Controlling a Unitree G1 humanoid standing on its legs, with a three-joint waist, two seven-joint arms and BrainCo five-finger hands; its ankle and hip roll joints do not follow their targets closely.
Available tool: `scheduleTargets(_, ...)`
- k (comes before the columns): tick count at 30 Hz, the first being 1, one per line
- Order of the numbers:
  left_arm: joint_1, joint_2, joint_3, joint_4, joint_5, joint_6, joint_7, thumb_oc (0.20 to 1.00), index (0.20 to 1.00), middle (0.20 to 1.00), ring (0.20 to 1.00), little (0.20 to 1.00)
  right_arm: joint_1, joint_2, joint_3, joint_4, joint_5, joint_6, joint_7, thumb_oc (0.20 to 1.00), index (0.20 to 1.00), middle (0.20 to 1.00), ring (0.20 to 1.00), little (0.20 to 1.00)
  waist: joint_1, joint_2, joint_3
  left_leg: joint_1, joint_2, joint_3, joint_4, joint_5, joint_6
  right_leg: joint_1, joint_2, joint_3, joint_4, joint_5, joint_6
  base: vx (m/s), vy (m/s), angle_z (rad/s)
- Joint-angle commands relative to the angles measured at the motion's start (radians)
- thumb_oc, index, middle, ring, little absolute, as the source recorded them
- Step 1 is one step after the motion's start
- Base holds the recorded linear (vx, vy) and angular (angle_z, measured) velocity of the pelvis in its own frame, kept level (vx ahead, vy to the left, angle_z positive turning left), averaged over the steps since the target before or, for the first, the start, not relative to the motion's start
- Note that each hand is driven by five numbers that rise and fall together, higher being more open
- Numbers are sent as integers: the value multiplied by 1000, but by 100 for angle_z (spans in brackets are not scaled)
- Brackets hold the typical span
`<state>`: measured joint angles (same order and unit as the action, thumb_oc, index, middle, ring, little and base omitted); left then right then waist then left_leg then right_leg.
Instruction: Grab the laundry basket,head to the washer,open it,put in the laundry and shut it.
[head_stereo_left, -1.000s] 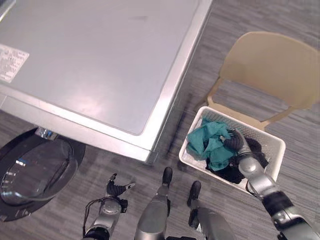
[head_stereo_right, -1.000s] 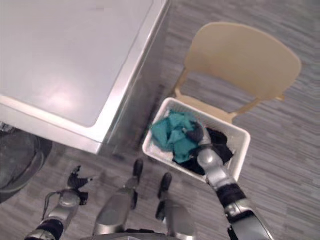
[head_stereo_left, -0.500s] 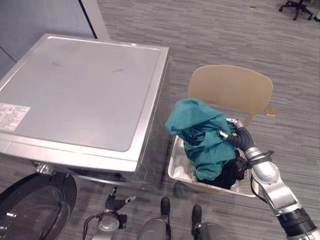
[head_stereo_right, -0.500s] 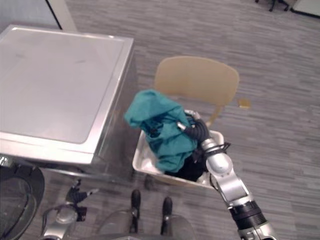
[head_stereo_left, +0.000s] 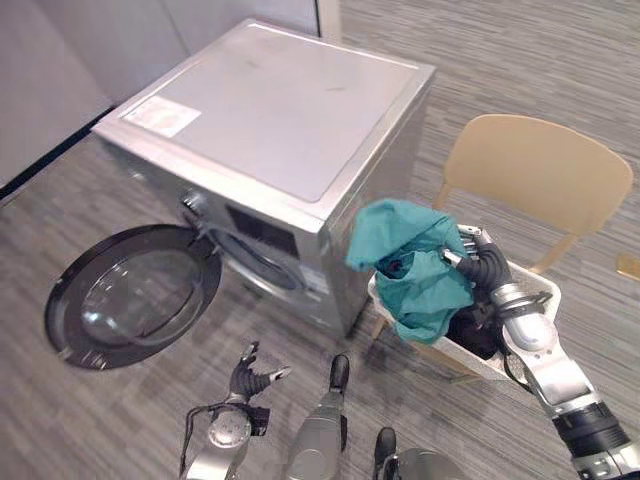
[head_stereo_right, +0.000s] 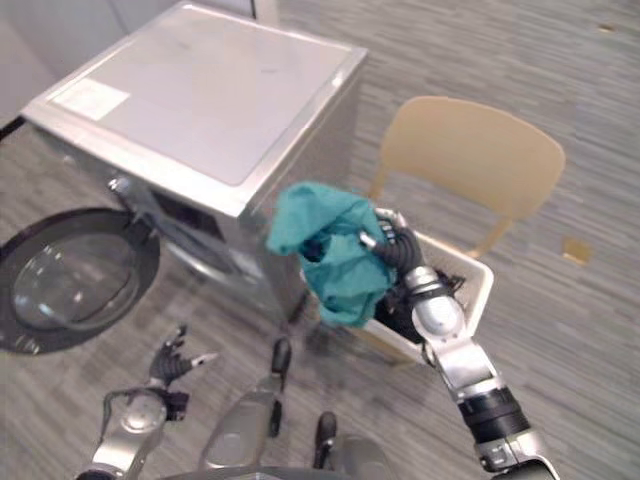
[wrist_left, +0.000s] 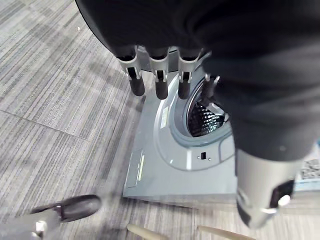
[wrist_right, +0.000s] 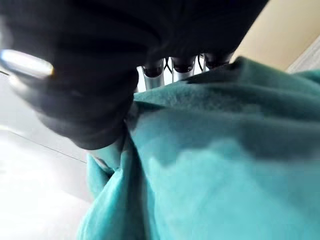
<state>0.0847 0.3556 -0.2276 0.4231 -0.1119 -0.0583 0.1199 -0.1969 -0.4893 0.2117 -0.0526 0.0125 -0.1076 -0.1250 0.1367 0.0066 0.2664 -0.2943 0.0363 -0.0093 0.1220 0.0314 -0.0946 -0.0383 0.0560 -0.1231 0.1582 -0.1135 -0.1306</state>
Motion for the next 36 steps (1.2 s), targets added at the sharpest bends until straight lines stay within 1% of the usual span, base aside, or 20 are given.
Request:
scheduleTargets(1, -59, 49, -35, -123, 33, -82, 0, 1000, 1000, 1000, 1000, 1000, -36, 18, -33, -102, 64, -75, -5, 200, 200, 200, 200, 200, -34, -50, -52, 49, -34, 26, 37, -15, 41, 46, -45, 34, -86, -43, 170, -154, 56, 88)
scheduleTargets(2, -91, 51, -70, -169, 37, -94, 3, 1000, 1000, 1000, 1000, 1000, -39, 31, -18, -122, 84, -83, 1, 200, 200, 200, 200, 200, -56, -60, -64, 107, -5, 40, 66, -71, 41, 34, -70, -3, -94, -38, 172, -105, 89, 87)
scheduleTargets(3, -109, 51, -90, -197, 43, -100, 3, 1000, 1000, 1000, 1000, 1000, -42, 36, -7, -127, 92, -86, 9, 200, 200, 200, 200, 200, -67, -64, -73, 145, 10, 49, 61, -96, 37, 30, -80, -20, -100, -33, 177, -107, 126, 84)
scheduleTargets(5, -121, 53, -104, -210, 47, -101, -1, 1000, 1000, 1000, 1000, 1000, -42, 39, -1, -130, 97, -84, 12, 200, 200, 200, 200, 200, -78, -63, -83, 172, 21, 55, 41, -97, 34, 27, -86, -38, -106, -28, 179, -18, 126, 69)
scheduleTargets(6, -152, 52, -147, -252, 64, -108, -8, 1000, 1000, 1000, 1000, 1000, -44, 53, 13, -148, 124, -86, 25, 200, 200, 200, 200, 200, -100, -56, -105, 198, 39, 81, -23, -78, 31, 29, -94, -75, -120, -21, 189, 46, 168, 92)
scheduleTargets(9, -187, 43, -188, -258, 87, -108, 0, 1000, 1000, 1000, 1000, 1000, -69, 67, 51, -148, 148, -86, 29, 200, 200, 200, 200, 200, -110, -57, -131, 240, 17, 64, -122, -63, 31, 44, -101, -92, -132, -6, 200, 70, 183, 78)
scheduleTargets(15, -266, 42, -247, -289, 104, -107, 9, 1000, 1000, 1000, 1000, 1000, -163, 121, 149, -129, 172, -72, 32, 200, 200, 200, 200, 200, -99, -71, -150, 280, -5, 68, -163, -65, 48, 58, -116, -77, -132, 7, 219, 37, 133, -2)
scheduleTargets(16, -316, 35, -280, -292, 112, -105, 24, 1000, 1000, 1000, 1000, 1000, -193, 163, 191, -99, 206, -65, 27, 200, 200, 200, 200, 200, -93, -77, -159, 294, -11, 71, -175, -67, 53, 61, -120, -70, -128, 11, 225, 20, 83, -2)
scheduleTargets(18, -335, 29, -289, -289, 111, -103, 33, 1000, 1000, 1000, 1000, 1000, -205, 179, 204, -88, 217, -63, 23, 200, 200, 200, 200, 200, -92, -78, -161, 300, -13, 75, -180, -67, 56, 61, -121, -65, -125, 12, 228, 25, 90, -2)
scheduleTargets(19, -404, 4, -330, -270, 115, -94, 50, 1000, 1000, 1000, 1000, 1000, -223, 233, 246, -51, 267, -55, 16, 200, 200, 200, 200, 200, -91, -79, -170, 312, -16, 80, -195, -65, 60, 59, -124, -58, -122, 15, 233, 22, 93, -7)
scheduleTargets(21, -456, -17, -349, -243, 117, -90, 74, 1000, 1000, 1000, 1000, 1000, -234, 268, 272, -24, 308, -50, 12, 200, 200, 200, 200, 200, -91, -79, -174, 318, -21, 83, -202, -64, 63, 58, -126, -50, -118, 17, 236, 6, 71, -13)
scheduleTargets(22, -468, -27, -352, -231, 114, -87, 89, 551, 551, 551, 551, 551, -228, 284, 283, -15, 330, -48, 13, 200, 200, 200, 200, 200, -93, -78, -176, 320, -23, 83, -206, -64, 64, 57, -126, -47, -117, 18, 237, -7, 45, -9)
scheduleTargets(23, -482, -37, -350, -218, 108, -85, 104, 200, 200, 200, 200, 200, -222, 290, 291, -9, 336, -49, 13, 200, 200, 200, 200, 200, -94, -77, -177, 322, -24, 84, -208, -63, 65, 57, -127, -45, -116, 19, 238, -9, 35, -2)
scheduleTargets(24, -482, -45, -342, -211, 101, -86, 120, 200, 200, 200, 200, 200, -211, 293, 295, -10, 340, -42, 13, 200, 200, 200, 200, 200, -96, -75, -179, 322, -26, 85, -209, -63, 66, 56, -129, -42, -115, 20, 240, 0, 0, 0)
scheduleTargets(25, -473, -45, -330, -211, 96, -84, 130, 200, 200, 200, 200, 200, -189, 295, 302, -5, 353, -35, 21, 278, 278, 278, 278, 278, -98, -73, -179, 323, -26, 89, -209, -62, 66, 57, -131, -39, -113, 20, 241, 0, 0, 0)
scheduleTargets(26, -471, -45, -330, -212, 96, -84, 130, 200, 200, 200, 200, 200, -188, 295, 303, -5, 353, -35, 21, 278, 278, 278, 278, 278, -98, -73, -180, 323, -26, 89, -209, -62, 66, 57, -131, -39, -113, 20, 241, -1, 13, -4)
scheduleTargets(27, -461, -43, -323, -217, 94, -84, 132, 200, 200, 200, 200, 200, -173, 290, 305, -7, 358, -30, 27, 520, 520, 520, 520, 520, -100, -71, -181, 325, -28, 89, -209, -63, 67, 56, -132, -37, -111, 20, 241, 13, 13, -7)
scheduleTargets(28, -430, -36, -306, -230, 87, -82, 130, 200, 200, 200, 200, 200, -141, 278, 305, -5, 365, -25, 35, 1000, 1000, 1000, 1000, 1000, -103, -67, -186, 329, -28, 93, -209, -64, 67, 58, -133, -32, -111, 21, 241, 13, 13, -7)
scheduleTargets(33, -342, -7, -241, -244, 64, -82, 119, 200, 200, 200, 200, 200, -84, 235, 266, -2, 347, -14, 49, 1000, 1000, 1000, 1000, 1000, -105, -59, -197, 340, -29, 99, -209, -67, 67, 71, -134, -27, -123, 25, 241, 10, -2, -3)
scheduleTargets(36, -287, 14, -194, -249, 58, -80, 101, 200, 200, 200, 200, 200, -39, 188, 210, -22, 272, -12, 48, 1000, 1000, 1000, 1000, 1000, -108, -53, -203, 343, -27, 102, -209, -66, 65, 79, -134, -28, -133, 26, 242, 3, -4, -2)
